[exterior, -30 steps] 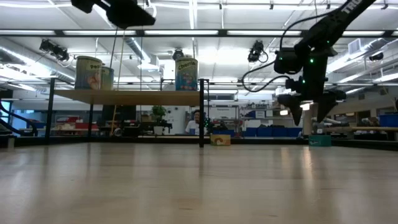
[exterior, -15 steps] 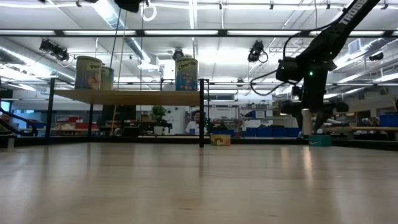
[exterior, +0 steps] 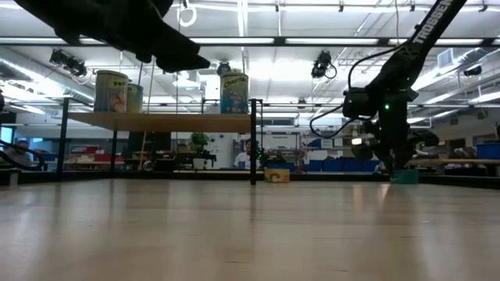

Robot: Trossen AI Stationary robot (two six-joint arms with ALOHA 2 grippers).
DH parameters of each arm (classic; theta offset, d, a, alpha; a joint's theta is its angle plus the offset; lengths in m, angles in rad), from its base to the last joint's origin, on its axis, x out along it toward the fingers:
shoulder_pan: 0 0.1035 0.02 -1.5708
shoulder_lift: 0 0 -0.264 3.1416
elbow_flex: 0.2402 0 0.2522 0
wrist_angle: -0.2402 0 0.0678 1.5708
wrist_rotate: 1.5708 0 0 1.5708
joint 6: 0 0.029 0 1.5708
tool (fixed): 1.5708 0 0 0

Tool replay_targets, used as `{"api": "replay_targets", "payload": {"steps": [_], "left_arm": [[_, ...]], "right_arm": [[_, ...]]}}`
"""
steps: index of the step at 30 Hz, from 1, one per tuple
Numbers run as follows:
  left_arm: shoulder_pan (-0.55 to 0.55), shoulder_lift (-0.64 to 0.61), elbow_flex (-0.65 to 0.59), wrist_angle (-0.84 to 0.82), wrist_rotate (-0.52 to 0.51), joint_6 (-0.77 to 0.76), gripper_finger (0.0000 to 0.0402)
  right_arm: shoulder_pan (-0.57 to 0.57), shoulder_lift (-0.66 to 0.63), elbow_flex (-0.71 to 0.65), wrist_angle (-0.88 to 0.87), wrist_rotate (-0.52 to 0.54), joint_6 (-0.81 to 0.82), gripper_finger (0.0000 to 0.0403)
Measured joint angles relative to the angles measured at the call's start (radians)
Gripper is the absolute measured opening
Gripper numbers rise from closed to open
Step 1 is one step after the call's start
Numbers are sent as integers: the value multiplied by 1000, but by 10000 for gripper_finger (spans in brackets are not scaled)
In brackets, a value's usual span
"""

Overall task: Pick and place cans onto a shelf
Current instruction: Put the tuna fish can on the shelf

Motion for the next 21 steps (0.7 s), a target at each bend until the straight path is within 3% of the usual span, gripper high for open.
{"api": "replay_targets", "payload": {"steps": [6,13,17,21], "left_arm": [[34,0,0,72,0,16,352],[92,20,-2,174,0,8,352],[121,19,-125,440,-1,2,352],[157,19,-280,676,-11,-39,352]], "right_arm": [[1,-9,0,7,-11,-56,27],[10,-12,0,12,-31,-138,13],[80,-64,-2,-8,-138,-207,12],[230,-161,-4,-23,-251,-267,12]]}}
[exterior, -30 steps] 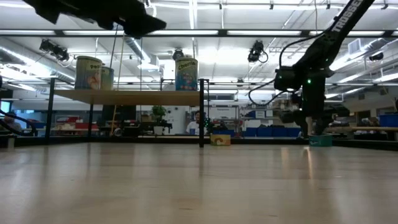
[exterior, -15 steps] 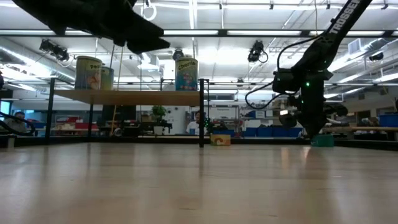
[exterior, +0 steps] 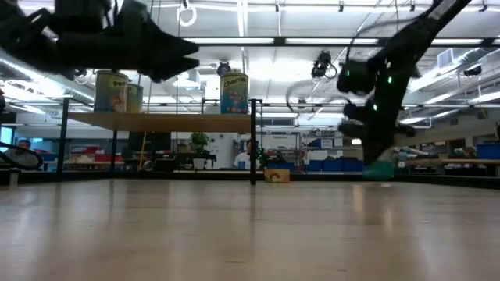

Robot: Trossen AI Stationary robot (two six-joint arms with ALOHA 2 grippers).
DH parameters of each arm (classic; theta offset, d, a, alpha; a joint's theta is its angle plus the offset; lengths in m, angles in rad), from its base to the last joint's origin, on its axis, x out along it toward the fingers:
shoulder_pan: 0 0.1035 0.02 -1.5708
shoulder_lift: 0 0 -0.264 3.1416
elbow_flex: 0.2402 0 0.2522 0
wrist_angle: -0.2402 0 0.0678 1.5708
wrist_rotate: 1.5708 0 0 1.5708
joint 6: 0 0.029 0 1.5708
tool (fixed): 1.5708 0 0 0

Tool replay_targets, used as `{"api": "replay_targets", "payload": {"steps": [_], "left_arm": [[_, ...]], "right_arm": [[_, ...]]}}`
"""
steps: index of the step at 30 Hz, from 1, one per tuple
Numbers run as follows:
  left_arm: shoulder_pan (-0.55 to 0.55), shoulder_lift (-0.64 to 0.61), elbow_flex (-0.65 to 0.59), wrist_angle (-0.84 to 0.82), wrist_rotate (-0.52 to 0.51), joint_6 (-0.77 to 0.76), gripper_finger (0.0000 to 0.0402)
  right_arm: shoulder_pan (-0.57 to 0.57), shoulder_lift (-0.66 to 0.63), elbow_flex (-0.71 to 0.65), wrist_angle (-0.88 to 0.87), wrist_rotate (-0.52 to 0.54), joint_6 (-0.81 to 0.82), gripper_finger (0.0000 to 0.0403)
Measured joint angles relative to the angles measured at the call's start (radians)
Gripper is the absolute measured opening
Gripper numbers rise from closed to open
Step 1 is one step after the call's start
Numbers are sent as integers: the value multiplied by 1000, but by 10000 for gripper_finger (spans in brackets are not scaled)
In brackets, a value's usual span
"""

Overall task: Pick and place cans onto a shelf
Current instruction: Put the tuna fish can on the shelf

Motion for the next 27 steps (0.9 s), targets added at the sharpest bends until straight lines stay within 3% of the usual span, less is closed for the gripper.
{"api": "replay_targets", "payload": {"steps": [3,7,10,14,20,27], "left_arm": [[2,-1,-60,60,8,-1,352],[2,-1,-74,18,71,18,352],[2,0,-64,-70,81,11,352],[1,0,-60,-22,79,-10,352],[-16,-1,-59,-38,136,-83,352],[-119,20,-59,-33,149,-111,353]], "right_arm": [[158,-52,1,17,-89,-50,11],[383,-63,1,76,-183,-202,11],[546,-35,1,147,-210,-390,11],[704,43,2,258,-203,-585,12],[804,171,2,462,-198,-709,13],[841,257,68,488,-222,-765,26]]}}
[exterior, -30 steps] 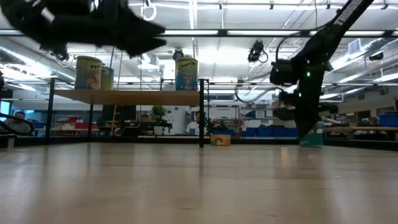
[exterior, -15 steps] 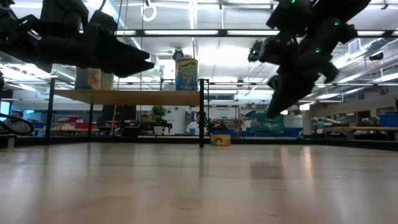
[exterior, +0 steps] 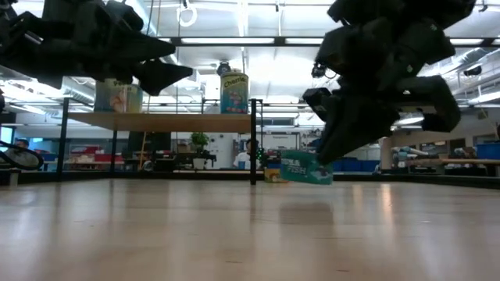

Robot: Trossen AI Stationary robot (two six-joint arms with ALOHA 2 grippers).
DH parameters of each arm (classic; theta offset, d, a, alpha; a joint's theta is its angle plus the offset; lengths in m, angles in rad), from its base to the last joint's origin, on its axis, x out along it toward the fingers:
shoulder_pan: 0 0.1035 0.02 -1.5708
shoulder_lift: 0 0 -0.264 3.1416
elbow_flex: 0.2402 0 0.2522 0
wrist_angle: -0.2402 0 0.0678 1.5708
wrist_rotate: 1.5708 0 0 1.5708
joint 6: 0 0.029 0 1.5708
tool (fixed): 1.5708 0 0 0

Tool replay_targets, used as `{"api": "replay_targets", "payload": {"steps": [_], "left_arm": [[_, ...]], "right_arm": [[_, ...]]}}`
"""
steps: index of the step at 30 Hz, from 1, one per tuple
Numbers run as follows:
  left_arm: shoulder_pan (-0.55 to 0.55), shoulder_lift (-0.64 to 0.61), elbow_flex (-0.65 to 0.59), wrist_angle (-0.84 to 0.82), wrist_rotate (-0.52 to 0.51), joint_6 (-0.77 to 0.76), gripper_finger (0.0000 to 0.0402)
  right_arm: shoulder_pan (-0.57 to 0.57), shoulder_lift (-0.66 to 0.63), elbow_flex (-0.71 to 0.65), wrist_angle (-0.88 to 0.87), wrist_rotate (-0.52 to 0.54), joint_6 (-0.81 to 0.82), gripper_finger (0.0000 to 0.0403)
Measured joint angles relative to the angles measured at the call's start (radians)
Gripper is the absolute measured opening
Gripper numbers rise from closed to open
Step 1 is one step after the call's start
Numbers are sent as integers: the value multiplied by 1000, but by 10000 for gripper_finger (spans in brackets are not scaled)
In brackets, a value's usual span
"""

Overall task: Pick and place cans onto a shelf
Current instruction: Put the tuna fish can on the shelf

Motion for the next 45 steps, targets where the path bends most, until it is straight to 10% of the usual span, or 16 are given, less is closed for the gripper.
{"api": "replay_targets", "payload": {"steps": [20,45], "left_arm": [[-49,234,473,-586,42,92,353],[-99,750,996,-915,118,160,353]], "right_arm": [[42,-131,178,-415,-12,285,274],[205,-267,-35,-633,76,736,276]]}}
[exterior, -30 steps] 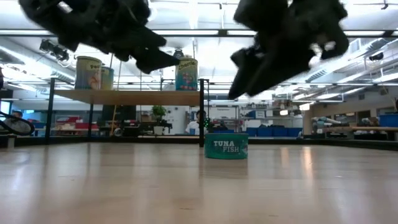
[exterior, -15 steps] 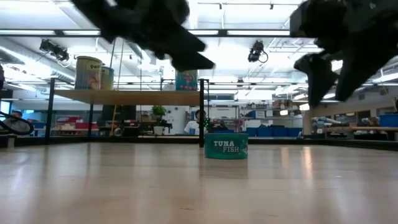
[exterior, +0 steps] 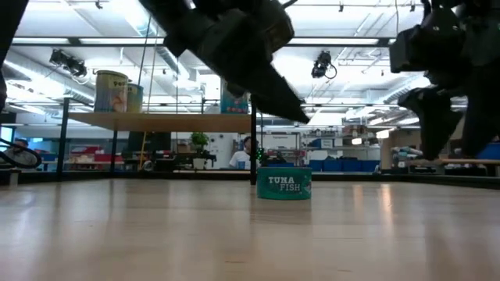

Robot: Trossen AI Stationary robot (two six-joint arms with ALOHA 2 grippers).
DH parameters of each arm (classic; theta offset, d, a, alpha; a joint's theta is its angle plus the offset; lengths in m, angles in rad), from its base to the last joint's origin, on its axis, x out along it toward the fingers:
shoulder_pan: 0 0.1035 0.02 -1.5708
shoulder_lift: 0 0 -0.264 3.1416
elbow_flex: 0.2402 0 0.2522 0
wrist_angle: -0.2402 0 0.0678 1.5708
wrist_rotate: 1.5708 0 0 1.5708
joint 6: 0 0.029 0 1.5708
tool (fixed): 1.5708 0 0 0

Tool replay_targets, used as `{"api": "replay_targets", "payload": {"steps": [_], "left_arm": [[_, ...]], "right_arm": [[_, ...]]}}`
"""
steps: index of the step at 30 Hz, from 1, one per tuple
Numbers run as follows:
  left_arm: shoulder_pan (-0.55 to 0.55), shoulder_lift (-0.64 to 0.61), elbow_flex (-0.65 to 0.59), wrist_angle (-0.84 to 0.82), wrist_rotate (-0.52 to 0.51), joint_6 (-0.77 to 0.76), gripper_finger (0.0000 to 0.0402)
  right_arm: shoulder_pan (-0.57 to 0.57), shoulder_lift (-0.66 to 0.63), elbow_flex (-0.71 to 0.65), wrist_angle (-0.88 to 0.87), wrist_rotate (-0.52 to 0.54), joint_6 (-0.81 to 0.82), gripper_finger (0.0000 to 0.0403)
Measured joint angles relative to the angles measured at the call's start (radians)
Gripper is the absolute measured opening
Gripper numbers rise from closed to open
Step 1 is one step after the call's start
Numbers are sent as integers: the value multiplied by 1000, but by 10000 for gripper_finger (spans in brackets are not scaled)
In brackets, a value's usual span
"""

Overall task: Pick and place cans onto a shelf
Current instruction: Put the tuna fish can on the shelf

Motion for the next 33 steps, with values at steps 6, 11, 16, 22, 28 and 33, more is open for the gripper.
{"api": "replay_targets", "payload": {"steps": [6,11,16,22,28,33], "left_arm": [[-2,44,2,13,-10,-143,353],[-29,74,-1,-3,-123,-222,353],[-55,94,-2,-2,-202,-232,353],[-69,131,-1,4,-285,-238,353],[-71,150,-2,5,-298,-282,353],[-72,149,-2,-1,-318,-325,353]], "right_arm": [[12,-26,-29,33,66,25,275],[11,-23,-29,57,105,27,275],[11,-22,-29,74,125,26,275],[11,-22,-29,75,148,25,275],[11,-21,-29,77,158,24,274],[11,-21,-29,77,169,24,274]]}}
